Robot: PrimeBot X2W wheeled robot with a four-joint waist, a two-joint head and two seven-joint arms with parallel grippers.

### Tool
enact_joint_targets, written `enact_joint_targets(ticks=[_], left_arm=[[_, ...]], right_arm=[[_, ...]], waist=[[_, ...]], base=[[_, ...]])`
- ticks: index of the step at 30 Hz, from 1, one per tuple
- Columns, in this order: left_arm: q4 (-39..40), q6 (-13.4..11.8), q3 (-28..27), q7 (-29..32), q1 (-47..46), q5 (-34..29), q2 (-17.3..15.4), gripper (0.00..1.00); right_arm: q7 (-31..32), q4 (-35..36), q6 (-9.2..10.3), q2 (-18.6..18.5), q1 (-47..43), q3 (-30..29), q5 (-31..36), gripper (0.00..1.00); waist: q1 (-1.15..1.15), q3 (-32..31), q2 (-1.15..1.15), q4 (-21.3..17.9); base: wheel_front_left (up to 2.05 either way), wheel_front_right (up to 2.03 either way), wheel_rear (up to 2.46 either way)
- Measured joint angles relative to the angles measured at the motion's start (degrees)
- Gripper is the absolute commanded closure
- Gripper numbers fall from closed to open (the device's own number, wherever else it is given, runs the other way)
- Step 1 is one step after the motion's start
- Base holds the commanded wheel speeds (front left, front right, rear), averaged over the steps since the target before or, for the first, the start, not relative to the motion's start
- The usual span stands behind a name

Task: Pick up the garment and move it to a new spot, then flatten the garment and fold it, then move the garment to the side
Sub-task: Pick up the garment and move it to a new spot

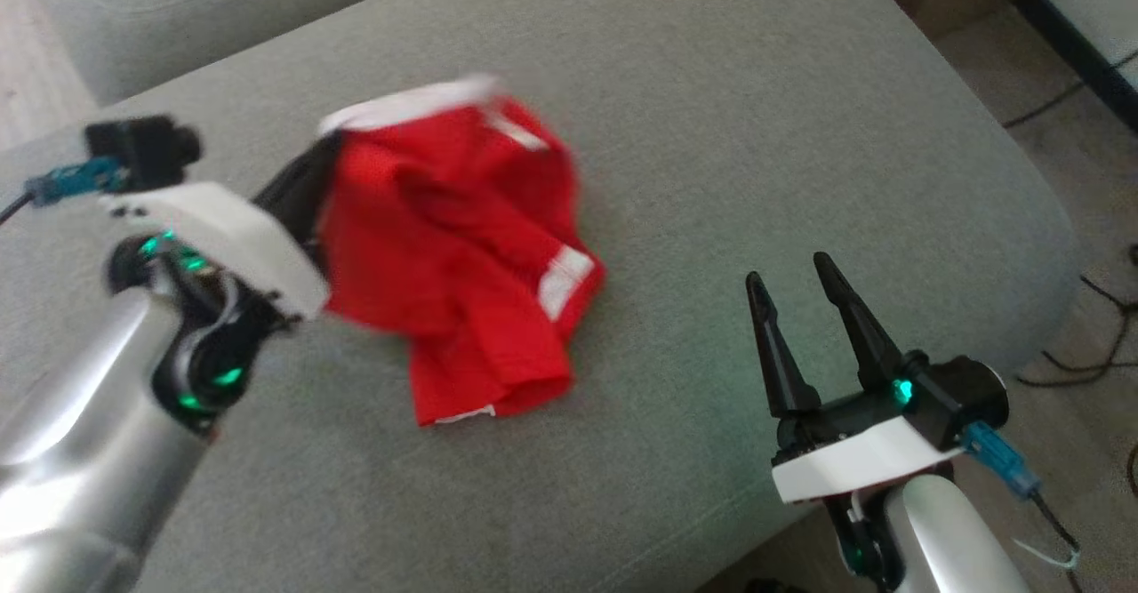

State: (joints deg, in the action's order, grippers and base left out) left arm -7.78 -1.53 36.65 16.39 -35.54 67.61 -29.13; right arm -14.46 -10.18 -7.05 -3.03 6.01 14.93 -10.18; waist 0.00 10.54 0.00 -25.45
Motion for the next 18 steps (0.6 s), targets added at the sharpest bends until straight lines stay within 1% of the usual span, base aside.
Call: enact_joint_targets(ticks=[1, 2, 5, 8, 9, 10, 11, 15, 18], left_arm=[[-6.2, 0.12, 0.09, -2.07, 0.03, -2.94, -0.75, 1.0], [-8.99, 0.42, 0.18, -3.1, 0.02, -3.98, -0.76, 1.0], [-15.69, 1.69, 0.94, -5.32, 0.03, -6.02, -0.24, 1.0], [-20.05, 3.66, 2.46, -6.88, 0.01, -7.56, 0.79, 1.0], [-21.15, 4.16, 2.92, -7.46, 0.02, -8.15, 1.35, 0.8], [-21.94, 4.66, 3.39, -8.14, 0.01, -8.67, 1.87, 0.55], [-22.49, 5.24, 3.88, -9.16, 0.01, -9.24, 2.36, 0.0], [-22.64, 6.95, 4.39, -14.32, 0.01, -10.35, 3.6, 0.0], [-20.68, 7.16, 5.26, -20.17, 0.06, -14.22, 3.48, 0.0]], right_arm=[[0.0, 0.24, 0.0, 0.01, 0.0, -0.02, 0.0, 0.0], [0.0, 0.27, 0.0, 0.0, 0.0, -0.07, 0.0, 0.0], [0.0, 0.29, 0.0, 0.01, 0.01, -0.27, 0.03, 0.0], [0.0, 0.22, 0.0, 0.01, 0.01, -0.35, 0.23, 0.0], [0.0, 0.2, 0.0, 0.02, 0.01, -0.37, 0.45, 0.0], [0.0, 0.14, 0.0, 0.02, 0.01, -0.47, 0.78, 0.0], [0.0, 0.1, 0.0, 0.03, 0.02, -0.65, 0.98, 0.0], [0.0, -0.13, 0.0, 0.04, 0.07, -1.32, 1.89, 0.0], [0.0, -0.13, 0.0, 0.04, 0.09, -2.41, 2.88, 0.0]], waist=[[0.0, 0.42, 0.0, -0.83], [0.0, 0.66, 0.0, -1.03], [0.0, 1.14, 0.0, -0.9], [0.0, 1.33, 0.0, -0.07], [0.0, 1.33, 0.0, 0.27], [0.0, 1.29, 0.0, 0.63], [0.0, 1.23, 0.0, 1.04], [0.0, 0.68, 0.0, 2.51], [0.0, -0.07, 0.0, 3.74]], base=[[0.0, 0.0, 0.0], [0.0, 0.0, 0.0], [0.0, 0.0, 0.0], [0.0, 0.0, 0.0], [0.0, 0.0, 0.0], [0.0, 0.0, 0.0], [0.0, 0.0, 0.0], [0.0, 0.0, 0.0], [0.0, 0.0, 0.0]])
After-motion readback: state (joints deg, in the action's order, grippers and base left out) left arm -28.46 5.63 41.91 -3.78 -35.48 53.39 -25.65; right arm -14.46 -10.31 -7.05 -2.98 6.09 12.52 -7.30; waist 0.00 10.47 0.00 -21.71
